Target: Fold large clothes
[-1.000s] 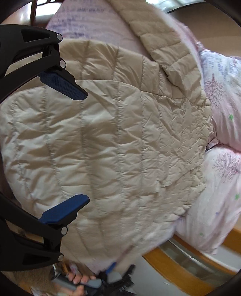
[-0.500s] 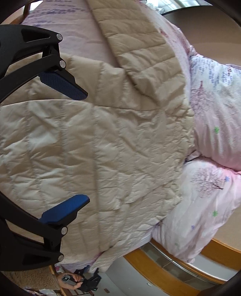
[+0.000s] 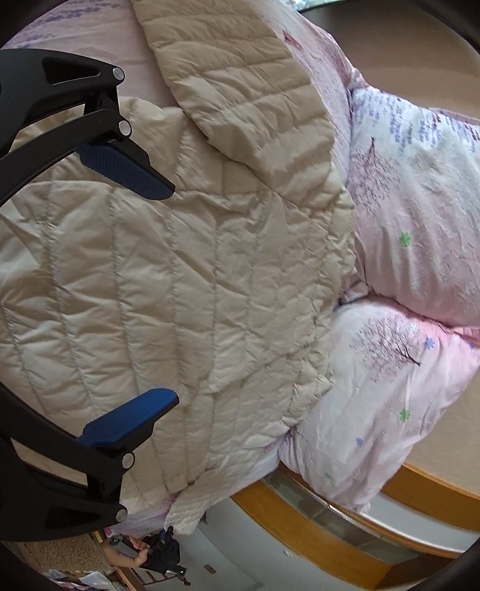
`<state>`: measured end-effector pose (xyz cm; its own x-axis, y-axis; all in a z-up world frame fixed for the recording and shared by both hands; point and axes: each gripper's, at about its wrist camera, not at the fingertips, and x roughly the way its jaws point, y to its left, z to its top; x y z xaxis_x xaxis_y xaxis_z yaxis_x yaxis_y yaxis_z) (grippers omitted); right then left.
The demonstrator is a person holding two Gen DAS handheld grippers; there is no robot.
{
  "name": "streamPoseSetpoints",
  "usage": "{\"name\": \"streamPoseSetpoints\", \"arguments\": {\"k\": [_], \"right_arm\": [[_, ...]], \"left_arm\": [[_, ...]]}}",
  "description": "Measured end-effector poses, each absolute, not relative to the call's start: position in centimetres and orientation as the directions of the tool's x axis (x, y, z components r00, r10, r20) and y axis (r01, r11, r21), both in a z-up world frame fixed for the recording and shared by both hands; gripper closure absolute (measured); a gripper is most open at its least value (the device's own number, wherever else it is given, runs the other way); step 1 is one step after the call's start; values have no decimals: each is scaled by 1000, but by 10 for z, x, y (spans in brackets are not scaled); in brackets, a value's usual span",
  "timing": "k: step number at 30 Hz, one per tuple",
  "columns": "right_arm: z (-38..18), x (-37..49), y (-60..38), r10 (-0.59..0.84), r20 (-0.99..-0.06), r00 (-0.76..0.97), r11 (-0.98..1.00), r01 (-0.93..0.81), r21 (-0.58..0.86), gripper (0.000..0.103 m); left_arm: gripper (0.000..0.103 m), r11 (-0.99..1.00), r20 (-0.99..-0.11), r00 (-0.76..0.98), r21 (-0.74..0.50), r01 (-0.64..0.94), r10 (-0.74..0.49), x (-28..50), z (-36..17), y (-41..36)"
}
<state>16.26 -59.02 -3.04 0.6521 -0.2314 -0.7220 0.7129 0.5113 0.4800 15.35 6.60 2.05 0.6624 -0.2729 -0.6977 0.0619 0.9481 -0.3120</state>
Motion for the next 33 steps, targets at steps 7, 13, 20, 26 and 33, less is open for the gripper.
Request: {"name": "streamPoseSetpoints", "arguments": {"k": [7,13,20,26,33], "right_arm": [[54,205,-495,-284,-556,781,805,509,304,99],[97,234,-359,32,-448,893,966,88,245,99],[51,266,-223,335,-579,743,941,-239,238,99],[8,266,-166,390,-682,619,917,-325,230,99],[-8,267,-146,410,-734,541,904,-346,250,78]], "left_arm": [[1,915,-647,675,-389,107,-354,162,27,65],[1,826,-591,650,-553,103,-477,172,25,73],[1,729,-524,635,-679,91,-568,187,22,74],[3,682,-522,604,-730,49,-602,205,10,71],[4,616,-515,539,-788,8,-666,228,-5,56]]}}
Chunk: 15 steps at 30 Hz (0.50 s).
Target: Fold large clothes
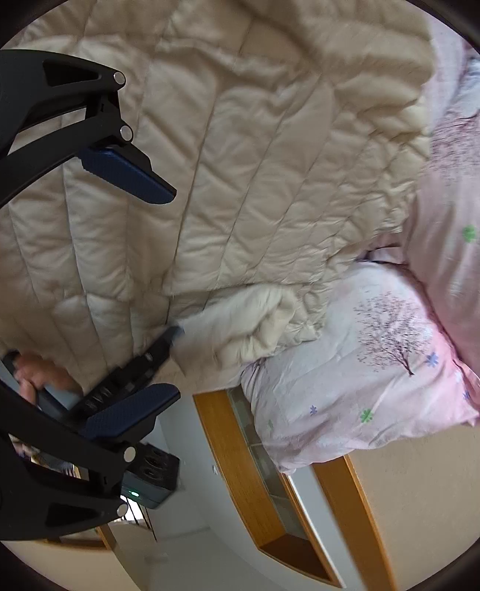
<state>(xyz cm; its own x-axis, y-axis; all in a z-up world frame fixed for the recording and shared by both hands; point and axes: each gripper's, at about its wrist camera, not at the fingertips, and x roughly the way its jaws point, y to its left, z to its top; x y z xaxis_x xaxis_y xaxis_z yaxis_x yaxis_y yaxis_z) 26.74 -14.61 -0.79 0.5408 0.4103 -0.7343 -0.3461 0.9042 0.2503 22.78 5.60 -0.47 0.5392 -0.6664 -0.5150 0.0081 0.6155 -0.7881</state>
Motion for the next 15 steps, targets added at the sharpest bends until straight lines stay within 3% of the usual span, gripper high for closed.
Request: {"name": "streamPoseSetpoints", "arguments": {"k": [1,2,8,14,15], "right_arm": [[-7,263,-144,416,-738,531,899,-359,250,51],[-6,260,-141,420,-736,531,897,-366,248,30],[17,236,-173,458,-706,540,886,-336,319,25],[37,222,-242,431,-649,627,893,-193,408,25],[40,219,-254,407,-640,651,899,-162,406,25]], "left_arm": [[4,609,-514,531,-793,6,-674,230,-6,53],[4,608,-519,521,-794,-1,-677,235,-8,49],[9,603,-548,486,-796,-51,-681,252,-23,34],[28,610,-588,444,-785,-110,-676,271,-37,21],[35,609,-588,444,-785,-112,-676,274,-39,19]]}}
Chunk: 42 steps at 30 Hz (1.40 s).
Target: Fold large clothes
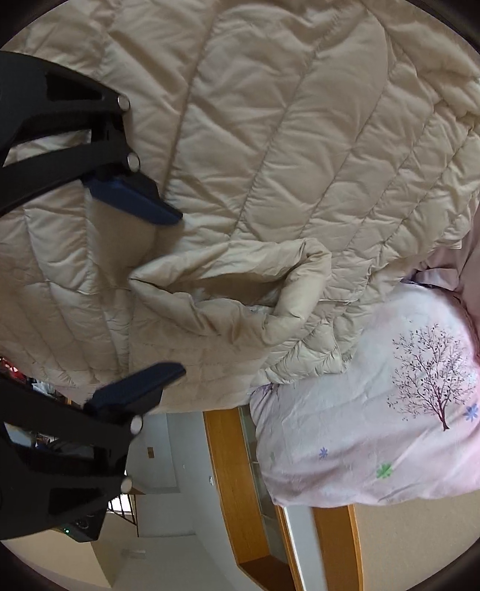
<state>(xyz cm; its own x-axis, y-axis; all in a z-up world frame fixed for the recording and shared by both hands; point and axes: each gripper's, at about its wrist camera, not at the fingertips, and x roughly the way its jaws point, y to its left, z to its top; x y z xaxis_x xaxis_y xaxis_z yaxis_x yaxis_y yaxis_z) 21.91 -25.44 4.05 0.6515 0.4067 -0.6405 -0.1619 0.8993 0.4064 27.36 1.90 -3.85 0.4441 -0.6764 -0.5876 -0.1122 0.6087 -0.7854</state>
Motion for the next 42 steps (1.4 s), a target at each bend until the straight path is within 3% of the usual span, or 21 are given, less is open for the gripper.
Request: {"name": "streamPoseSetpoints", "arguments": {"k": [2,4,5,12,16,19,21,23,26,28,33,38,42], "right_arm": [[45,216,-271,376,-628,681,903,-120,412,25],[49,215,-290,347,-612,711,900,-69,430,25],[50,215,-297,337,-608,719,898,-51,437,25],[51,215,-311,304,-601,739,905,-27,425,25],[49,221,-288,318,-615,721,916,-67,396,25],[49,228,-259,332,-639,694,927,-114,357,35],[47,237,-232,348,-665,660,931,-157,331,42],[44,246,-206,366,-689,626,929,-202,309,55],[35,261,-156,381,-728,570,923,-286,258,73],[29,268,-128,386,-750,538,915,-328,235,76],[5,283,-62,389,-795,466,894,-399,203,79],[-11,297,-16,354,-811,466,890,-433,141,79],[-49,316,5,283,-897,340,899,-420,125,76]], "left_arm": [[52,602,-583,440,-791,-112,-683,278,-41,17],[89,605,-583,435,-790,-105,-686,283,-42,14],[92,612,-588,432,-784,-100,-683,285,-41,14],[97,724,-611,576,-688,-47,-544,288,2,61],[97,776,-669,578,-624,-95,-467,287,-6,84],[97,793,-709,547,-596,-127,-445,286,-20,88],[94,789,-726,520,-596,-148,-450,287,-30,89],[84,790,-739,506,-590,-166,-445,286,-34,89],[58,775,-715,532,-611,-161,-454,272,-24,98],[42,763,-682,570,-631,-140,-459,257,-13,109],[30,754,-613,665,-647,-112,-427,196,12,152],[28,792,-627,710,-589,-163,-321,132,10,205],[24,808,-647,744,-524,-270,-171,83,0,249]]}}
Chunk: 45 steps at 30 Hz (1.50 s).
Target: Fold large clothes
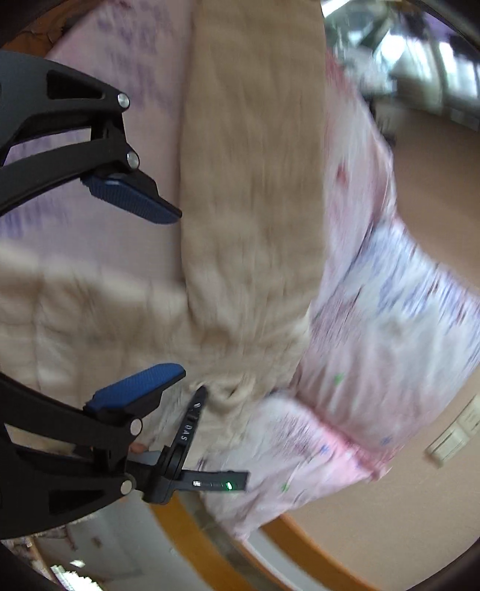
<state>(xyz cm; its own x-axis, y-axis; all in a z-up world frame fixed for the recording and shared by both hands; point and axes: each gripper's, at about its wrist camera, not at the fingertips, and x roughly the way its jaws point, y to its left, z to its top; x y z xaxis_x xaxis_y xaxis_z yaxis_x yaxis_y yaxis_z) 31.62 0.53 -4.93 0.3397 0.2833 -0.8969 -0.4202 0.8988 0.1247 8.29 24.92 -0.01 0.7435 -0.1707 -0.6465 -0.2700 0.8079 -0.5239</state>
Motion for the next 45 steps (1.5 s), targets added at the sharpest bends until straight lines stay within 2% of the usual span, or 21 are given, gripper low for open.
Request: {"name": "streamPoseSetpoints", "arguments": {"k": [3,4,5,7,14,23,26,29,31,32,33,34,39,45], "right_arm": [[-42,317,0,316,-895,315,899,-400,176,74],[-35,314,-9,358,-884,300,896,-376,235,66],[-28,311,-16,387,-873,297,891,-365,271,53],[-12,298,-31,427,-844,326,881,-361,307,40],[20,272,-62,496,-801,336,853,-362,376,36],[10,253,-62,524,-808,268,827,-388,408,35],[10,248,-60,531,-804,267,819,-403,408,35],[11,244,-61,531,-804,266,815,-418,400,35],[12,241,-63,523,-807,273,818,-426,386,35],[13,240,-64,521,-807,278,819,-431,380,35],[14,239,-66,519,-807,282,819,-435,374,35],[15,237,-70,518,-805,288,819,-438,371,35],[25,233,-89,515,-795,321,828,-427,364,35],[37,229,-110,515,-778,359,835,-414,362,32]], "left_arm": [[24,748,-657,742,-556,-362,-130,55,-16,286],[24,716,-659,743,-575,-395,-119,46,-20,298],[24,698,-657,745,-585,-412,-112,41,-23,304],[24,642,-644,760,-619,-452,-86,26,-30,323],[24,497,-637,770,-666,-556,8,7,-46,363],[27,303,-610,789,-740,-600,72,1,-61,404],[34,243,-602,794,-760,-603,90,-2,-64,413],[48,201,-604,789,-763,-614,113,-4,-68,422],[68,184,-619,776,-754,-631,124,-4,-71,425],[74,175,-628,769,-749,-639,124,-4,-73,428],[90,167,-637,762,-743,-648,121,-3,-75,430],[99,169,-643,757,-738,-653,117,-1,-78,433],[103,206,-645,752,-724,-659,137,9,-70,440],[103,393,-529,838,-747,-536,138,34,-6,418]]}}
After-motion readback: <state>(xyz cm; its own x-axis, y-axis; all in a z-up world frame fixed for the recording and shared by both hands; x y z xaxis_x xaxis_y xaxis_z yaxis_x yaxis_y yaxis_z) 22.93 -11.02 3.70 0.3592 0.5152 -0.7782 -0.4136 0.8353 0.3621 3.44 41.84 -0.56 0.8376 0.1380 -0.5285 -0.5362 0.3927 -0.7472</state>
